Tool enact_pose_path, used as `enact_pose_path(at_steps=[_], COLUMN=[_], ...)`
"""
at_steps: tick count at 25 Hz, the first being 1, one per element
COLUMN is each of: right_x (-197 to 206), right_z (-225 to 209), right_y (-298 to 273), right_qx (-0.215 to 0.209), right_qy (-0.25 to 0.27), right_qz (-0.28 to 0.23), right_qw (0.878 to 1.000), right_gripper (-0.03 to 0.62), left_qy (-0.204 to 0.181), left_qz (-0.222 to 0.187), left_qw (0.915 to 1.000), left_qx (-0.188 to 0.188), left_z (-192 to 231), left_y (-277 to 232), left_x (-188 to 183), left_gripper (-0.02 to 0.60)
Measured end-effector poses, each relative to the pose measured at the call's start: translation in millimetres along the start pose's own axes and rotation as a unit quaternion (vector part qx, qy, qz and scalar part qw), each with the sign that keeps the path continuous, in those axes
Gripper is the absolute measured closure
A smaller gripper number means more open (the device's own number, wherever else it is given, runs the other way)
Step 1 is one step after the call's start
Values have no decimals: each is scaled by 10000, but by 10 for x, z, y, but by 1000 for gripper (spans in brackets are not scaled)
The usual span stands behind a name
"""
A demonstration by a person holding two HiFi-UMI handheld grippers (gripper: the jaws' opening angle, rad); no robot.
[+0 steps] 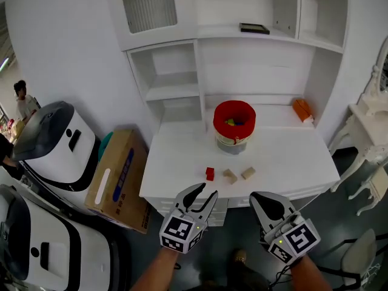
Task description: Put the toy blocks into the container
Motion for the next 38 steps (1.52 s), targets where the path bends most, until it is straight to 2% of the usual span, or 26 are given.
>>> enact_pose_path(at_steps=[4,9,15,18,21,23,24,25,28,30,34,38], right_x=[112,212,259,292,319,326,330,337,382,416,451,483], right_z=[-393,-710,-908,-979,-1031,-1071,-1090,-1106,-1142,-1167,-1251,-1350], right_y=[-253,-474,-630,-673,-699,-711,-714,-717,-723,-720,-708,-687], right_qx=[-241,-642,-779,-707,-637,-576,-537,-499,-412,-366,-239,-47], right_qy=[-35,-29,50,59,55,66,56,38,-17,-46,-117,-186], right_qz=[-75,-8,105,196,266,285,288,293,327,355,343,327], right_qw=[9997,9979,9969,9973,9976,9979,9981,9983,9986,9987,9991,9993], right_gripper=[572,572,572,572,572,572,572,572,572,572,572,572], left_qy=[-56,-4,79,133,23,11,39,68,147,193,190,18], left_qz=[295,765,1450,1713,2107,2198,2176,2146,2022,1761,770,-73], left_qw=[9986,9921,9834,9791,9712,9687,9691,9701,9741,9797,9939,9991], left_qx=[-429,-990,-1092,-1090,-1113,-1158,-1161,-1135,-1004,-940,-770,-419], left_z=[267,608,888,975,1027,1052,1062,1069,1063,1030,895,766], left_y=[-396,-802,-1159,-1288,-1410,-1457,-1466,-1471,-1492,-1512,-1566,-1735], left_x=[154,415,704,816,945,996,1008,1013,939,768,58,-752], left_gripper=[342,336,336,336,334,341,390,403,407,407,407,407])
Point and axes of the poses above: the fingertips, and each gripper's own axes: y backward along the fingers, z to its left, x out of its underside, the point moved 6 cm from there along y, backward along the fingers, and after that the axes turned 13 degrees about y, right-handed, at the moved point
